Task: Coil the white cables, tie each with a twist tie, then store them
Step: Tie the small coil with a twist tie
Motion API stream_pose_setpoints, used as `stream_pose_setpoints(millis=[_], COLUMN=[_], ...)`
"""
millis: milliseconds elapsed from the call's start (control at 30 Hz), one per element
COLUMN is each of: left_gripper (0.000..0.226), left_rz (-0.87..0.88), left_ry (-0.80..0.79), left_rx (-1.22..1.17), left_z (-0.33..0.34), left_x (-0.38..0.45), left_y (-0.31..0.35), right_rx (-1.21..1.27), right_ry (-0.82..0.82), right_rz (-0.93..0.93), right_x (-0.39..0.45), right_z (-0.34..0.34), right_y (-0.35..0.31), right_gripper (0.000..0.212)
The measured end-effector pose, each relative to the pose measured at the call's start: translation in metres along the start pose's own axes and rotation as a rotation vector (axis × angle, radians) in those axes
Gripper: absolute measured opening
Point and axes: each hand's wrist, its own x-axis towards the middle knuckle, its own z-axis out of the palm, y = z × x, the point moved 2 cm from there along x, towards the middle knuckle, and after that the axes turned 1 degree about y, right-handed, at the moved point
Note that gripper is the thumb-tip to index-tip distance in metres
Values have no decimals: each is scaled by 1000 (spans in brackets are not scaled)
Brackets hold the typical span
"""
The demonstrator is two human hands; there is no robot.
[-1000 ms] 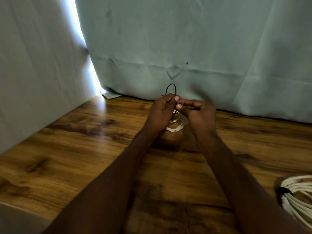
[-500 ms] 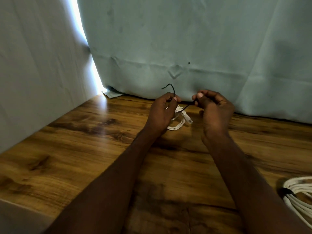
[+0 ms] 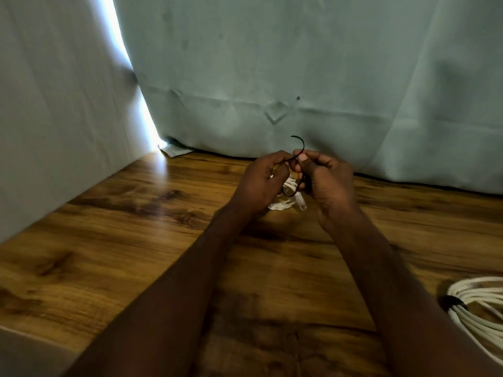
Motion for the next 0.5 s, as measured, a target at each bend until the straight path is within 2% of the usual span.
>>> stream_pose_setpoints(millis=[167,333,433,500], left_gripper=[21,22,20,22], left_rz=[-37,-64,-22,38], left_ry=[-82,-89,-36,12], left_rx=[-14,-24,51,213], left_z=[-4,-7,-9,-12], left_x=[-3,-2,0,3], left_y=[6,-1,1,-2], right_rx=[75,274,121,-28], right_ry=[-76,16,92,105], right_rz=[33,58,3,-33], right_x=[2,6,7,7], right_z=[-3,-9,-11,-9], right_y=[-7,-11,-6,-2], right_gripper=[15,11,9,10])
